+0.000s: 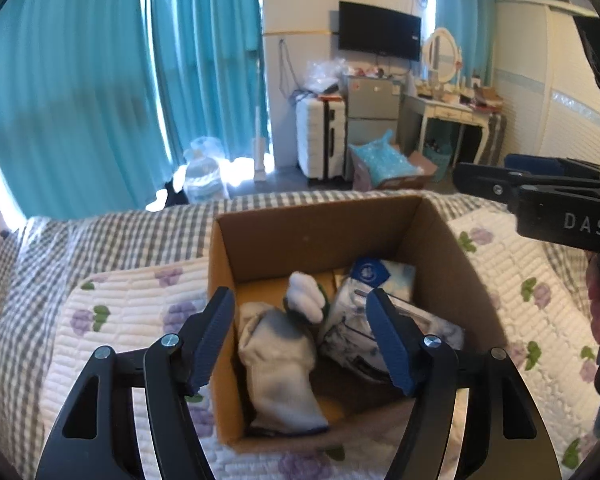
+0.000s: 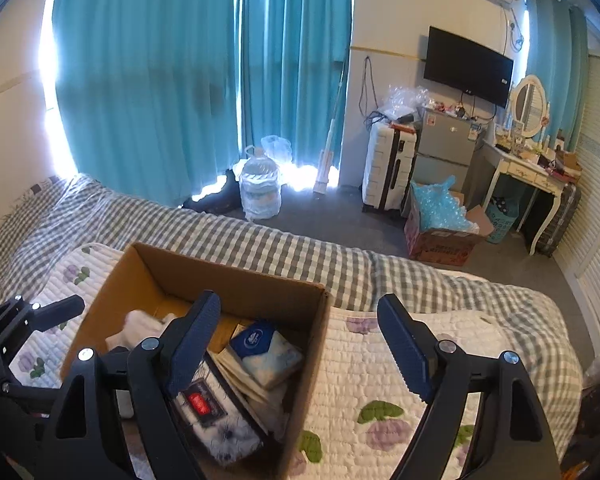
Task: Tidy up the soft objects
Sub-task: 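Carry tissue pack and pipe-cleaner figure into the cardboard box and open both grippers, then lift both grippers away from the cardboard box, then grasp the cream lace cloth with the right gripper while the left grasps a white sock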
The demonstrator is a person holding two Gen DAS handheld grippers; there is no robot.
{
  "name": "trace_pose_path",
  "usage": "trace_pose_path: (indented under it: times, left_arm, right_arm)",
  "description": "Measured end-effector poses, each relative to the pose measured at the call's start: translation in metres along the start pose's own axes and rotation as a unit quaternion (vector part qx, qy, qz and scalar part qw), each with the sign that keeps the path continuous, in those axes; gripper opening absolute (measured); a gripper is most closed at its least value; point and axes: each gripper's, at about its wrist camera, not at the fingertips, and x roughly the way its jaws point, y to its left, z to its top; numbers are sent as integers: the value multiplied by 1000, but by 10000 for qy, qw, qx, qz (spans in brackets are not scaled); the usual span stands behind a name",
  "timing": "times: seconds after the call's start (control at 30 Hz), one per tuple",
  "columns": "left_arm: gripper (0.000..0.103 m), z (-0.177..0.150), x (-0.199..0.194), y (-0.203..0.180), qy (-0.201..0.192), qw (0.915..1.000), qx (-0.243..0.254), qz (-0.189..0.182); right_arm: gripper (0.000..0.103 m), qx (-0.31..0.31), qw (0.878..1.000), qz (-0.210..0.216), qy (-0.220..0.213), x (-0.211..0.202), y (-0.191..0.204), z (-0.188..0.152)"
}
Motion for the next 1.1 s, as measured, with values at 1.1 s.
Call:
trace_pose_path:
  times: [1.1]
  left_arm:
    - [103,-111,-71,20,-90,9994,-1,340]
  right_arm:
    - [103,-135,9932,223,1135,-34,44,-159]
